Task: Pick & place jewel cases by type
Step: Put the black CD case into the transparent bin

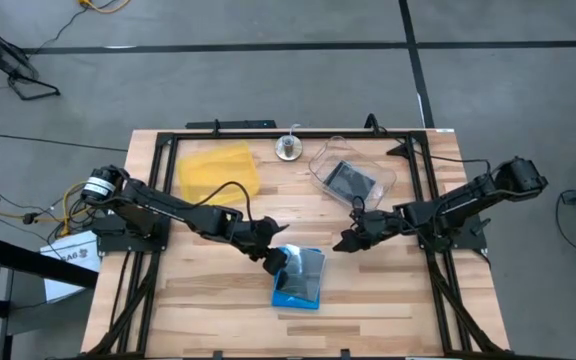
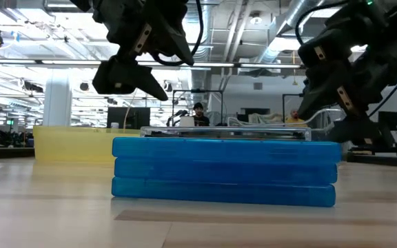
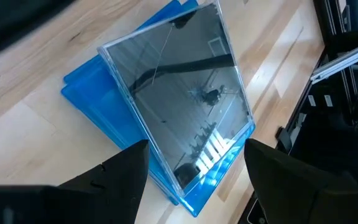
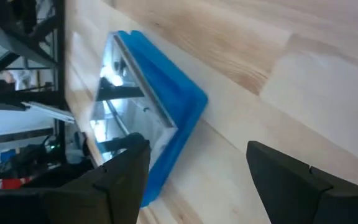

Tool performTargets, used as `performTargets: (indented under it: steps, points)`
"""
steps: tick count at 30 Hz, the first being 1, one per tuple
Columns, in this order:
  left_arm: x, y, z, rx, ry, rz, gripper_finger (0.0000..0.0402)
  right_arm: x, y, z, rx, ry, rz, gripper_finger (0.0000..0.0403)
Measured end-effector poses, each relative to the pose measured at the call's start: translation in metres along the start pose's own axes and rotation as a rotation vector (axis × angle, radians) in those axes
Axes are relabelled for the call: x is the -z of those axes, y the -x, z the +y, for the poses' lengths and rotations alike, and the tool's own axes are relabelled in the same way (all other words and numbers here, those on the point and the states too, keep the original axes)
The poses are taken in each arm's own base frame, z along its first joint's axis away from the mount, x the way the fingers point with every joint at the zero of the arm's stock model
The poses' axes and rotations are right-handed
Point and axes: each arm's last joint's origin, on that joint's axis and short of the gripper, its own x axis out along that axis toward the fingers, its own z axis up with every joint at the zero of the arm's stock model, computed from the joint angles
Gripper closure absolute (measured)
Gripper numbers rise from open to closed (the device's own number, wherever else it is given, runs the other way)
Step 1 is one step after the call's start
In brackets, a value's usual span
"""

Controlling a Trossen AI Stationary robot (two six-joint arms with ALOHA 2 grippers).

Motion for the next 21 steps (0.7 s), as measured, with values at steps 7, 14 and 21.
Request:
performTargets:
  steps: [7,14,21]
  points:
    - [0.000,0.000,0.001,-0.013,0.000,-0.013,0.0146,0.005,0.000,0.006,-0.043,0.015,-0.016,0.0143]
    - [-0.001,0.000,0.002,-0.033,0.000,-0.033,0.0146,0.008,-0.022,0.003,-0.074,-0.015,-0.024,0.0143]
    - [0.000,0.000,0.003,-0.043,-0.003,-0.030,0.0146,0.012,-0.054,-0.005,-0.159,-0.065,-0.019,0.0143]
